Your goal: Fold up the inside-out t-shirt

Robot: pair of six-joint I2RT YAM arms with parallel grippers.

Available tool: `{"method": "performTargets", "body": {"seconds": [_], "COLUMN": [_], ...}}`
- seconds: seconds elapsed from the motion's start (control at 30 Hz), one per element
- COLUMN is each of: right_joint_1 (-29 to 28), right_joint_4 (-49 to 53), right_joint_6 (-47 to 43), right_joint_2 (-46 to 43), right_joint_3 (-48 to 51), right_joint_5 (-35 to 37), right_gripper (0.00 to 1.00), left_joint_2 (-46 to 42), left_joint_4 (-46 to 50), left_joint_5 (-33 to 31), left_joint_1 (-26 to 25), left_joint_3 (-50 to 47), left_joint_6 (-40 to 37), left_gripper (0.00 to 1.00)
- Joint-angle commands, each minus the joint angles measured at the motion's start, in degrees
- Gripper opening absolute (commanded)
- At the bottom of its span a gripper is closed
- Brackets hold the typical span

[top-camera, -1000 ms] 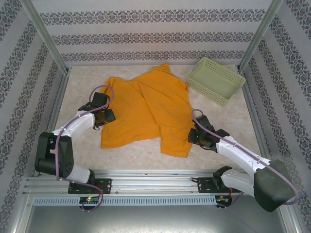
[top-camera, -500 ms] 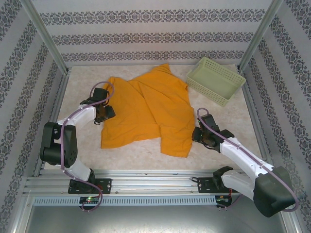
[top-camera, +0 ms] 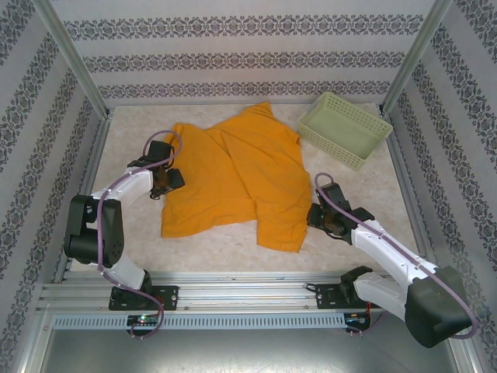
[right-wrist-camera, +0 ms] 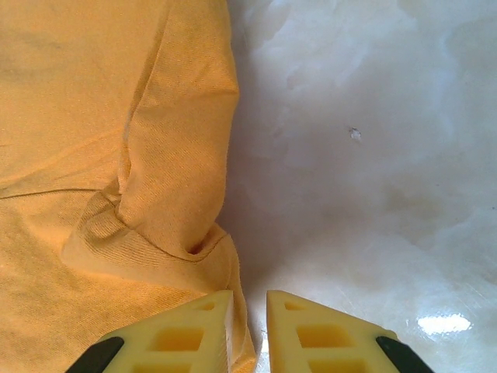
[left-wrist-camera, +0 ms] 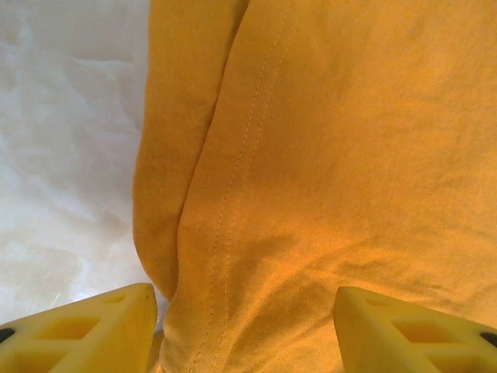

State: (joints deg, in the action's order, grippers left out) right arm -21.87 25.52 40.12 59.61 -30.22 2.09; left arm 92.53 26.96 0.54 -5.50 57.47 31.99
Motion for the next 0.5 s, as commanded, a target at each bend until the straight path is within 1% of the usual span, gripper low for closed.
{"method": "performTargets", "body": {"seconds": [0.0, 0.1, 0.2, 0.37, 0.47], "right_joint_1": [0.4, 0.4, 0.4, 0.4, 0.4], "right_joint_4": [1.3, 1.5, 1.6, 1.4, 1.2], "right_joint_6": [-0.6, -0.5, -0.6, -0.5, -0.5], "right_joint_2": [-0.8, -1.8, -2.0, -1.5, -1.3], "right_joint_3": [0.6, 0.9, 1.1, 1.2, 1.2], "right_joint_5": [-0.2, -0.1, -0.1, -0.2, -0.3], "right_gripper": [0.19, 0.19, 0.19, 0.19, 0.19], "left_joint_2": [1.9, 2.2, 1.7, 0.7, -0.2], "left_joint_4": [-0.3, -0.3, -0.3, 0.1, 0.7], "left_joint_5": [0.6, 0.8, 0.9, -0.4, -2.0], "left_joint_1": [0.7, 0.6, 0.7, 0.6, -0.1], "left_joint_3": [1.3, 1.5, 1.6, 1.3, 1.2], "left_joint_6": [-1.1, -1.2, -1.2, -2.1, -2.3], "left_gripper": [0.59, 0.56, 0.48, 0.42, 0.41]}}
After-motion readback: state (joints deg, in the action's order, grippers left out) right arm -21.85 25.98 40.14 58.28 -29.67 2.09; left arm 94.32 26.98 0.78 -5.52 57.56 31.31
